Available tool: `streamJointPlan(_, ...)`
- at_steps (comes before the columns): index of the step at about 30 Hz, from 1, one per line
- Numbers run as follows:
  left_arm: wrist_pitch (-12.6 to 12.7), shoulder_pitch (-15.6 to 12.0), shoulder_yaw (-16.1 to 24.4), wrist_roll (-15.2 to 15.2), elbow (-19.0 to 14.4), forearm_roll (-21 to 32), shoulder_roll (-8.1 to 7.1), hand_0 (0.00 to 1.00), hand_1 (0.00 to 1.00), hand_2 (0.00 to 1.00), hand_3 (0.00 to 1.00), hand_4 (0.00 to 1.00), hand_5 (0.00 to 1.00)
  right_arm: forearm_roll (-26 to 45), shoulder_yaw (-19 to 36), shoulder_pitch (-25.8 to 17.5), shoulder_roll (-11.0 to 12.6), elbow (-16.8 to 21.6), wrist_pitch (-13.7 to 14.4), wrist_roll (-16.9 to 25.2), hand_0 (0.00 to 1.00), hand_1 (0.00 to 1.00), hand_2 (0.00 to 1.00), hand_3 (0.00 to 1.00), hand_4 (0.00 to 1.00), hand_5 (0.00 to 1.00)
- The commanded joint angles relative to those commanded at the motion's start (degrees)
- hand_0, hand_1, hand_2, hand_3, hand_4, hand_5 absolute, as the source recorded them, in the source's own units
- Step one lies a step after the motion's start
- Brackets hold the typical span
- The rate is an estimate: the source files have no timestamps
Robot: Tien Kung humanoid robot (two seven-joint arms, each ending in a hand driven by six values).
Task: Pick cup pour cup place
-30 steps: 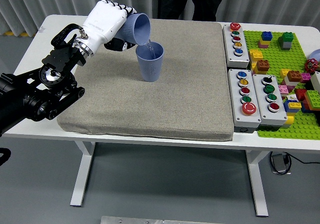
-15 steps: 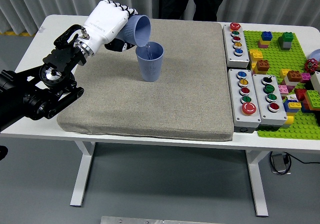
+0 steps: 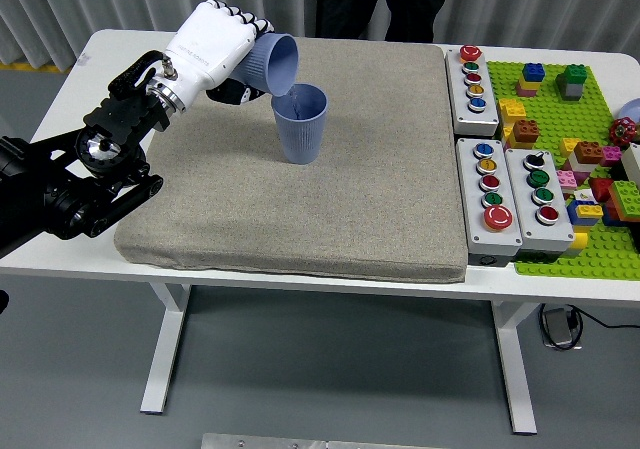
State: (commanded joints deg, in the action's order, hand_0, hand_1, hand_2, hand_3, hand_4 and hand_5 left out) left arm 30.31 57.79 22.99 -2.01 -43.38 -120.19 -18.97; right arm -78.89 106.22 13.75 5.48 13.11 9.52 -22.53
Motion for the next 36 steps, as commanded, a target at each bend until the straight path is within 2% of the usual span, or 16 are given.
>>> streamJointPlan(26,0.6,2.4,-3.6,-1.9,0.0,-2.8,-0.69,0.419,0.444,0.472,0.519,0.702,0.124,0.1,0.0,0.0,0.1,0.0,-0.1,0.0,0.693,0.659,0.609,0.632,0.002,0.299)
streamJointPlan(36,0.7,4.2,-7.0,-3.6,-1.0,-5.5,-1.09,0.420,0.444,0.472,0.518,0.700,0.121,0.4,-0.2,0.0,0.1,0.0,0.0,0.0,0.693,0.659,0.608,0.632,0.002,0.298)
